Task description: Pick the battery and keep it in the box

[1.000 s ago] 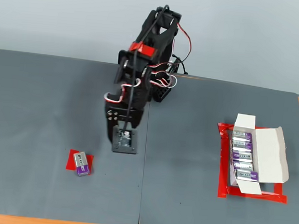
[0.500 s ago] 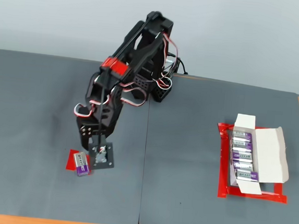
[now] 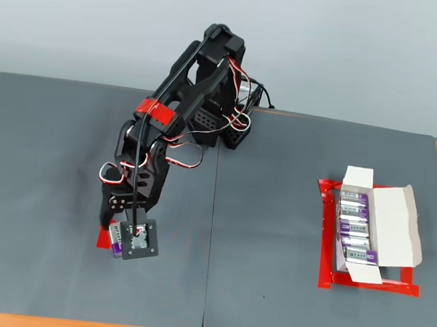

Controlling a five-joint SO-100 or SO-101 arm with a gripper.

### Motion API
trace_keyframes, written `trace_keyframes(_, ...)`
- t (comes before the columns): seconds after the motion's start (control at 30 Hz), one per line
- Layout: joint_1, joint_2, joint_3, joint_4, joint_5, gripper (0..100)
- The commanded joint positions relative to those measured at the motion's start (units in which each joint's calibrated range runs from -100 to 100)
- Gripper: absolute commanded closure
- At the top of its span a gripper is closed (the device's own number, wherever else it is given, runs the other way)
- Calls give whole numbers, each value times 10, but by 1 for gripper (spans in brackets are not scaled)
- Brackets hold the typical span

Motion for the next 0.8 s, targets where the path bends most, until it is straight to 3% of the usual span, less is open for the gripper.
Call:
trace_keyframes(0.0,-6,0,-22,2,2,73)
trace_keyframes(0.13,-4,6,-21,2,2,69)
trace_keyframes(0.77,-9,43,-29,30,1,69)
